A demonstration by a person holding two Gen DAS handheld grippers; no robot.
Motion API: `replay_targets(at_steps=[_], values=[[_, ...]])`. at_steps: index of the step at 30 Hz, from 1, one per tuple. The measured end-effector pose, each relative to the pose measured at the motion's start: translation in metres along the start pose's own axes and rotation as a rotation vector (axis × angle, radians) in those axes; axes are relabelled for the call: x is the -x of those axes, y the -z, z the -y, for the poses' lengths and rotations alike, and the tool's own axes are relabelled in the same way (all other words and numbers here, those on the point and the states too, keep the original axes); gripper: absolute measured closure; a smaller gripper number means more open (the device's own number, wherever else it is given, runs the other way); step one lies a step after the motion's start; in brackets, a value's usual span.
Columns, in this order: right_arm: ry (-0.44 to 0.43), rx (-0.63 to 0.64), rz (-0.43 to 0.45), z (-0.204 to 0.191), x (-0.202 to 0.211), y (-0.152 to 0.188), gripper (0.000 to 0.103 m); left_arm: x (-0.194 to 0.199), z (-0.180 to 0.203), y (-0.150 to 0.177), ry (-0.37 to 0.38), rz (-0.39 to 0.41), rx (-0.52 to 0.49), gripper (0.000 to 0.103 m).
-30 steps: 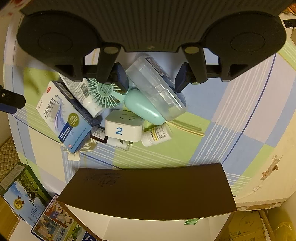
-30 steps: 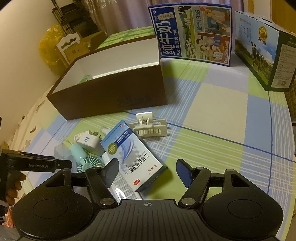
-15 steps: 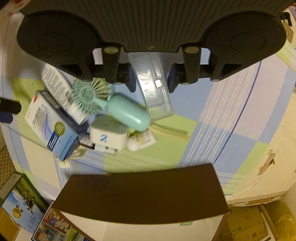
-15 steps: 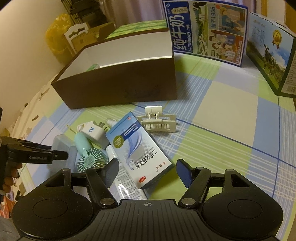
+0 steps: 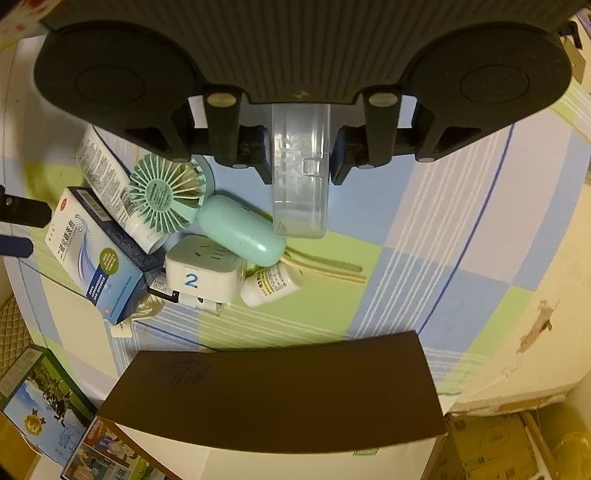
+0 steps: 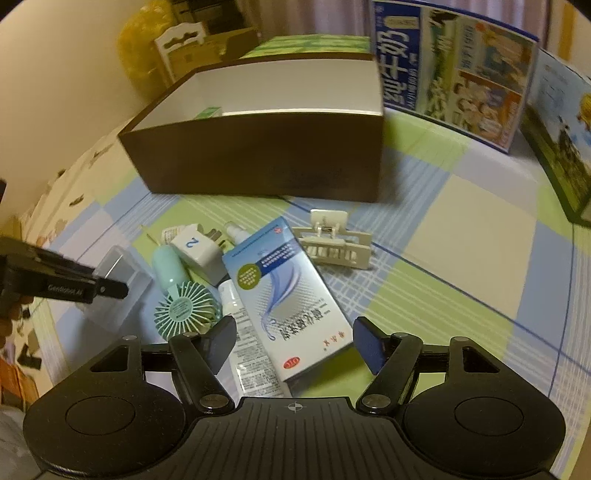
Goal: Organize rigid objects
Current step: 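Grasp the clear plastic case with the left gripper while the right gripper grasps the blue-white medicine box, then carry the clear case and blue-white box into the cardboard box and release both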
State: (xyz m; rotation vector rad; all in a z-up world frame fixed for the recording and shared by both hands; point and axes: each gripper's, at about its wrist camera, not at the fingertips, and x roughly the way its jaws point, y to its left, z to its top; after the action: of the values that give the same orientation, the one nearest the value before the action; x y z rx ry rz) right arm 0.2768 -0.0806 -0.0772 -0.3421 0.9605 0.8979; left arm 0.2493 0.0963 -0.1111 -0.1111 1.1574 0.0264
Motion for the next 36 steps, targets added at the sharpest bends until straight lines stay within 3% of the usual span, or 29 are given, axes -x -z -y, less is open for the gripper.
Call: replay_targets(at_steps=[5,18,21,28,36], values=[[0.023,0.162,0.003,-0.014,-0.014,0.000,0.025,0.001,-0.005,0.000,-0.010,0.001,0.003,0.077],[0.089,0.378,-0.047,-0.024,-0.062,-0.005,0.027,0.005,-0.026,0.004,-0.037,0.014,0.036,0.077],[0.084,0.398,-0.053,-0.026,-0.067,-0.006,0.039,0.006,-0.027,0.004,-0.033,0.019,0.033,0.077],[0.079,0.417,-0.026,-0.030,-0.058,-0.003,0.041,0.006,-0.026,0.004,-0.036,0.031,0.021,0.077],[0.041,0.255,-0.017,-0.017,-0.034,-0.012,0.041,0.020,-0.027,0.001,-0.032,0.061,0.010,0.077]])
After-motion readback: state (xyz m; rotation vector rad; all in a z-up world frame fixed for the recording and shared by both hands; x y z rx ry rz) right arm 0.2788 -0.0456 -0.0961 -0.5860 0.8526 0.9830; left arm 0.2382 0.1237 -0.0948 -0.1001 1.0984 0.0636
